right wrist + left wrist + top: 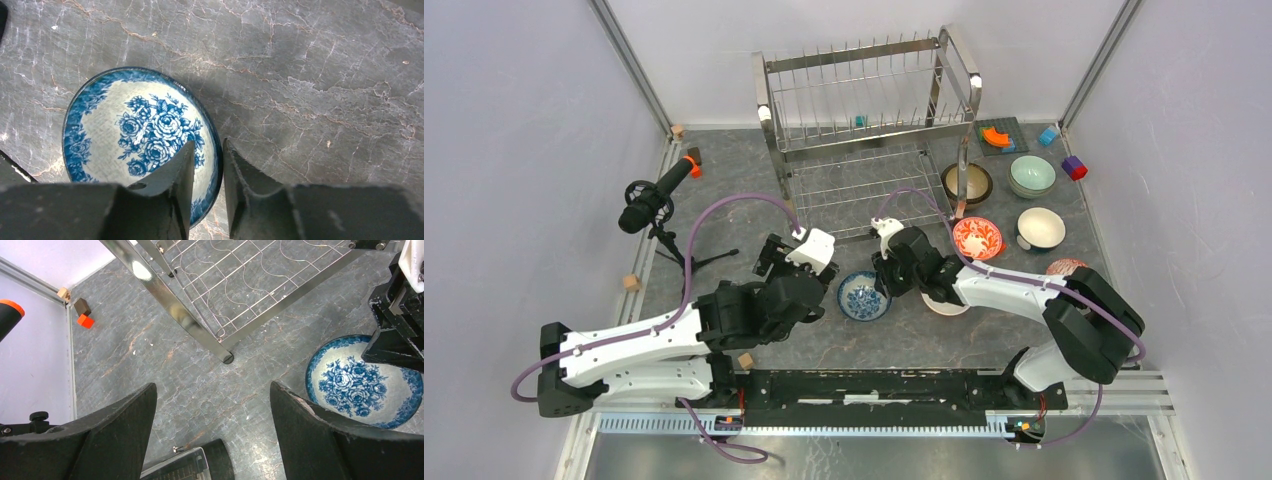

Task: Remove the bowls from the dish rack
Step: Place the bowl at the center of the board.

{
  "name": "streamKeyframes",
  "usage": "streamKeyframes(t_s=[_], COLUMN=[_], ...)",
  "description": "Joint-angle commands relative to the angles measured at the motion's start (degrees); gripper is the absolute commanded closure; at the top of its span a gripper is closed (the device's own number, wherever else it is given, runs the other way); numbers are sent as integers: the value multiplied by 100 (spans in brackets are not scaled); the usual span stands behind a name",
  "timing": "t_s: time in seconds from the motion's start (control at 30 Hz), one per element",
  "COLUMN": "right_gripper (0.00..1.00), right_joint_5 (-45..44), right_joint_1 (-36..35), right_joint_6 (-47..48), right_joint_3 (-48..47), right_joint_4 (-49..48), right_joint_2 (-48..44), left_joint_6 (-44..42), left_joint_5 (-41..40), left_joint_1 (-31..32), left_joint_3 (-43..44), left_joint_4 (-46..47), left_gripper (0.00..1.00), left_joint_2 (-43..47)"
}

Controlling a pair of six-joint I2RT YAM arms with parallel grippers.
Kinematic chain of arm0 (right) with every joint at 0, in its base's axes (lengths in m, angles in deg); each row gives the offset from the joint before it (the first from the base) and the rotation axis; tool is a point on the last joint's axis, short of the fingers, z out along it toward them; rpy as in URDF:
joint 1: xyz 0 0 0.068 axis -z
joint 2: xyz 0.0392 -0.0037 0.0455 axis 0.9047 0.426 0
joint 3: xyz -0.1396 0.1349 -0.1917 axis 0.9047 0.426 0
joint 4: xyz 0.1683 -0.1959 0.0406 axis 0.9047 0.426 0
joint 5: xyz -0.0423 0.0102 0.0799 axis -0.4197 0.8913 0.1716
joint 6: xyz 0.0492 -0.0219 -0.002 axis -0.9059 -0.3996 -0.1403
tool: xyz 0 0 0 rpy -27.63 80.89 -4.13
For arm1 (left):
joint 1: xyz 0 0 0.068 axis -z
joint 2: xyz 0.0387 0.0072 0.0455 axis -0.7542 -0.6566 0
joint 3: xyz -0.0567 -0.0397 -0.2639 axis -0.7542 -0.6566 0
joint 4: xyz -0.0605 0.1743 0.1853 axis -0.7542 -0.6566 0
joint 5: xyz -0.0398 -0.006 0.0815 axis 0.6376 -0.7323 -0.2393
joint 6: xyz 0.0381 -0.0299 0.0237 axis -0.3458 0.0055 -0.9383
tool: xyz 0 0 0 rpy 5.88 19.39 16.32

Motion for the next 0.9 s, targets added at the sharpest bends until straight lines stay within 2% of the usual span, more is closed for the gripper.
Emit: streamKeyframes(t_s=[0.0, 0.7, 0.87], right_gripper=[66, 59, 53], right_joint_5=[87, 90, 117], right_joint_1=[21, 16, 17], right_joint_6=[20, -27, -17], right_joint_3=[31, 178, 255], right_joint_4=[-255, -290, -313], right_joint_2=[-49, -108, -202], left_joint_6=[-243, -198, -189], left_joint_5=[-29, 94, 114], left_joint_1=[-16, -17, -18], left_joint_3=[14, 23, 23], left_joint_4=[88, 77, 74], left_gripper=[11, 10, 10], left_joint_2=[70, 25, 23])
